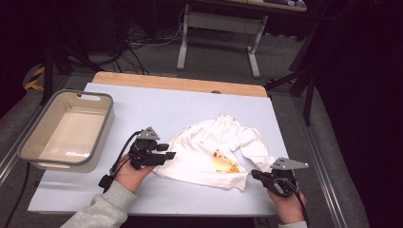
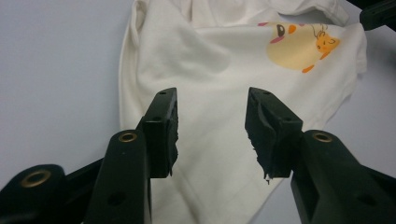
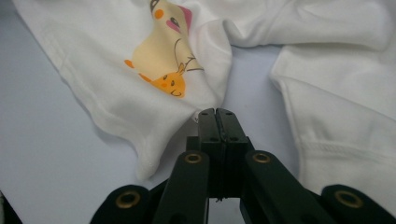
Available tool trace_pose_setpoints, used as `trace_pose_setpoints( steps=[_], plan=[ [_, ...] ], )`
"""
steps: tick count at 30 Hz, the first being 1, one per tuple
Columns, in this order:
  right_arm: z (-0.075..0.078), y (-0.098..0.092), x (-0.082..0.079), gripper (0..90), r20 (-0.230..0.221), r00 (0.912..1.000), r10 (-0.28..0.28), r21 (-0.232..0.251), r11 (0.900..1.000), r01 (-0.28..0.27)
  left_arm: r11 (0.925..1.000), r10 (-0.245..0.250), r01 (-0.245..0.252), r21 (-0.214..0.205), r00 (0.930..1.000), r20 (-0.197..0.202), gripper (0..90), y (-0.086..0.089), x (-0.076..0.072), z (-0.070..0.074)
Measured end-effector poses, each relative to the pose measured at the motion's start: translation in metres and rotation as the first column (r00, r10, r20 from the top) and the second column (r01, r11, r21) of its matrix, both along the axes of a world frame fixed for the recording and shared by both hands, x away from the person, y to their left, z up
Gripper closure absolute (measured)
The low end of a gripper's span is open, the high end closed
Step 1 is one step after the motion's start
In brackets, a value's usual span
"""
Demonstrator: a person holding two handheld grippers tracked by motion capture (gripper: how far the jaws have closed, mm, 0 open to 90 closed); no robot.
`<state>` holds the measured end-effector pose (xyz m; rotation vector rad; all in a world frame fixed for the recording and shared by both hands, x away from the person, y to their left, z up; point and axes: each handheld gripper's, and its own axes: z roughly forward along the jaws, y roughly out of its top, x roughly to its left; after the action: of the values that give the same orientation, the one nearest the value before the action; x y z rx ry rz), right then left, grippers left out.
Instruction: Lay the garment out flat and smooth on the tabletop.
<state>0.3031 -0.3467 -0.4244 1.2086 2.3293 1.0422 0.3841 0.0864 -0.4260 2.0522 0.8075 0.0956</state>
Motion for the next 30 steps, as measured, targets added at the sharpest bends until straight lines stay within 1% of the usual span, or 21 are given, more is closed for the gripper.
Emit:
trace_pose_setpoints(
  steps=[2,4,7,10,11,12,13,14,16,17,18,19,20,21,22,23,24,25,26,28,30],
  plan=[
    [0.000,-0.003,0.000,90.0,-0.006,0.9999,-0.008,-0.004,1.0000,0.008,0.9999,0.008,-0.008,-0.007,0.9998,-0.017,54.4,0.000,-0.001,-0.001],
    [-0.002,-0.008,-0.001,90.0,-0.014,0.9997,-0.022,-0.019,0.9996,0.022,0.9999,0.010,-0.011,-0.002,0.9997,-0.023,53.4,0.001,-0.001,-0.003],
    [-0.004,-0.015,-0.002,90.0,-0.033,0.9986,-0.042,-0.019,0.9990,0.041,0.9999,0.008,-0.008,0.010,0.9995,-0.030,52.1,0.001,-0.001,-0.006],
    [-0.005,-0.015,-0.002,90.0,-0.037,0.9987,-0.035,-0.020,0.9992,0.034,0.9998,0.001,-0.001,0.022,0.9995,-0.033,52.1,0.000,-0.001,-0.008],
    [-0.004,-0.014,-0.001,89.4,-0.032,0.9990,-0.030,-0.018,0.9994,0.030,0.9994,-0.001,0.002,0.035,0.9993,-0.037,52.1,-0.002,-0.002,-0.010],
    [-0.004,-0.013,-0.001,87.8,-0.033,0.9992,-0.025,-0.015,0.9996,0.025,0.9994,-0.001,0.002,0.035,0.9993,-0.037,52.1,-0.002,-0.002,-0.010],
    [-0.004,-0.013,-0.001,87.8,-0.033,0.9992,-0.025,-0.015,0.9996,0.025,0.9989,-0.002,0.003,0.047,0.9993,-0.036,52.1,-0.002,-0.002,-0.011],
    [-0.002,-0.012,-0.001,82.4,-0.024,0.9993,-0.028,-0.014,0.9995,0.027,0.9987,-0.004,0.006,0.051,0.9994,-0.035,52.1,-0.002,-0.002,-0.011],
    [0.002,-0.010,0.001,73.0,-0.005,0.9998,-0.021,-0.002,0.9998,0.021,0.9985,-0.005,0.008,0.055,0.9989,-0.047,52.1,-0.004,-0.001,-0.013],
    [0.003,-0.009,0.002,68.0,0.003,0.9999,-0.016,0.006,0.9998,0.016,0.9977,-0.013,0.017,0.066,0.9987,-0.049,51.8,-0.004,0.001,-0.014],
    [0.005,-0.006,0.005,59.5,0.013,0.9998,-0.016,0.022,0.9996,0.016,0.9971,-0.016,0.021,0.073,0.9978,-0.063,51.6,-0.006,0.001,-0.016],
    [0.005,-0.006,0.005,59.5,0.013,0.9998,-0.016,0.022,0.9996,0.016,0.9971,-0.016,0.021,0.073,0.9978,-0.063,51.7,-0.006,0.001,-0.016],
    [0.006,-0.002,0.008,55.5,0.019,0.9998,-0.008,0.028,0.9996,0.007,0.9950,-0.029,0.036,0.093,0.9971,-0.070,51.7,-0.010,0.002,-0.019],
    [0.006,0.000,0.010,53.0,0.018,0.9998,-0.003,0.029,0.9996,0.002,0.9950,-0.029,0.036,0.093,0.9971,-0.070,51.9,-0.010,0.002,-0.019],
    [0.006,0.000,0.010,53.0,0.018,0.9998,-0.003,0.029,0.9996,0.002,0.9947,-0.030,0.038,0.096,0.9968,-0.074,51.9,-0.012,0.001,-0.020],
    [0.003,0.006,0.014,50.8,0.014,0.9998,0.016,0.019,0.9997,-0.016,0.9920,-0.048,0.056,0.113,0.9960,-0.076,54.5,-0.014,0.001,-0.021],
    [0.003,0.006,0.014,50.8,0.014,0.9998,0.016,0.019,0.9997,-0.016,0.9920,-0.048,0.056,0.113,0.9960,-0.076,55.4,-0.014,0.001,-0.021],
    [-0.001,0.011,0.018,50.0,0.001,0.9995,0.031,0.009,0.9995,-0.031,0.9898,-0.059,0.070,0.124,0.9942,-0.090,56.7,-0.017,0.000,-0.023],
    [-0.002,0.013,0.019,49.9,-0.005,0.9994,0.034,0.006,0.9994,-0.034,0.9882,-0.065,0.077,0.132,0.9932,-0.096,58.1,-0.019,0.000,-0.024],
    [-0.007,0.016,0.022,49.6,-0.020,0.9987,0.046,-0.003,0.9989,-0.047,0.9835,-0.076,0.090,0.157,0.9928,-0.093,62.3,-0.021,-0.001,-0.025],
    [-0.009,0.017,0.023,49.3,-0.027,0.9984,0.050,-0.003,0.9987,-0.051,0.9825,-0.076,0.091,0.163,0.9926,-0.095,64.0,-0.022,-0.001,-0.026]
  ],
)
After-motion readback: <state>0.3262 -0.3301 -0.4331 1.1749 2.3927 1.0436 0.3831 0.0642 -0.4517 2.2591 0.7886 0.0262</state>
